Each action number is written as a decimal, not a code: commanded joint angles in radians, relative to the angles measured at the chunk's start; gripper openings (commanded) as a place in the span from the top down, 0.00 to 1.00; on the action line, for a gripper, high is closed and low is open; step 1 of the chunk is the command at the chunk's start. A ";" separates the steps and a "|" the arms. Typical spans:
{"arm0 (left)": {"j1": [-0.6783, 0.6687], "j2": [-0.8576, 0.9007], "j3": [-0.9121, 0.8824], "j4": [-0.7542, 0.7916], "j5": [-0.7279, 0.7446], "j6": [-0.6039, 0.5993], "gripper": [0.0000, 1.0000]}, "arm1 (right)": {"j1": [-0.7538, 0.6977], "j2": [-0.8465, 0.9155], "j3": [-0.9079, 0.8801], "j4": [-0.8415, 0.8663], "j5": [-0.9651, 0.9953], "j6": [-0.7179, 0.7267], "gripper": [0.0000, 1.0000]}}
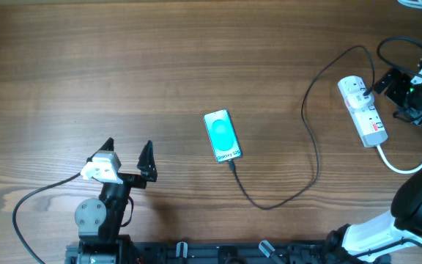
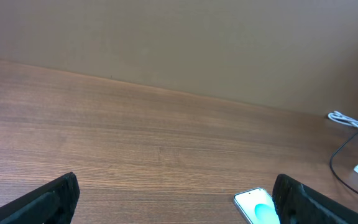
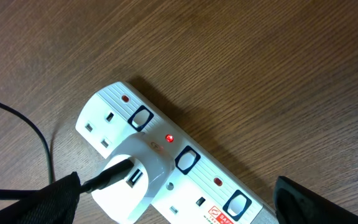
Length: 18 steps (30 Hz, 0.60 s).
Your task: Plug charger to phone and switch on socket
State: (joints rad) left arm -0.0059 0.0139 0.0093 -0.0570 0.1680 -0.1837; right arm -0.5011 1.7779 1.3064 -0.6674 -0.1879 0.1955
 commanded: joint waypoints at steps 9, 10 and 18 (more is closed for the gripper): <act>-0.003 -0.011 -0.004 -0.007 -0.016 0.019 0.00 | 0.005 -0.272 0.014 0.005 -0.013 -0.010 0.00; -0.003 -0.011 -0.004 -0.007 -0.016 0.019 0.00 | 0.005 -0.285 0.014 0.005 -0.013 -0.010 0.00; -0.003 -0.011 -0.004 -0.007 -0.016 0.019 0.00 | 0.004 -0.275 0.014 0.004 -0.013 -0.010 0.00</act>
State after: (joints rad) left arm -0.0059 0.0139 0.0093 -0.0570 0.1680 -0.1837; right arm -0.5011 1.5063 1.3064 -0.6647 -0.1879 0.1955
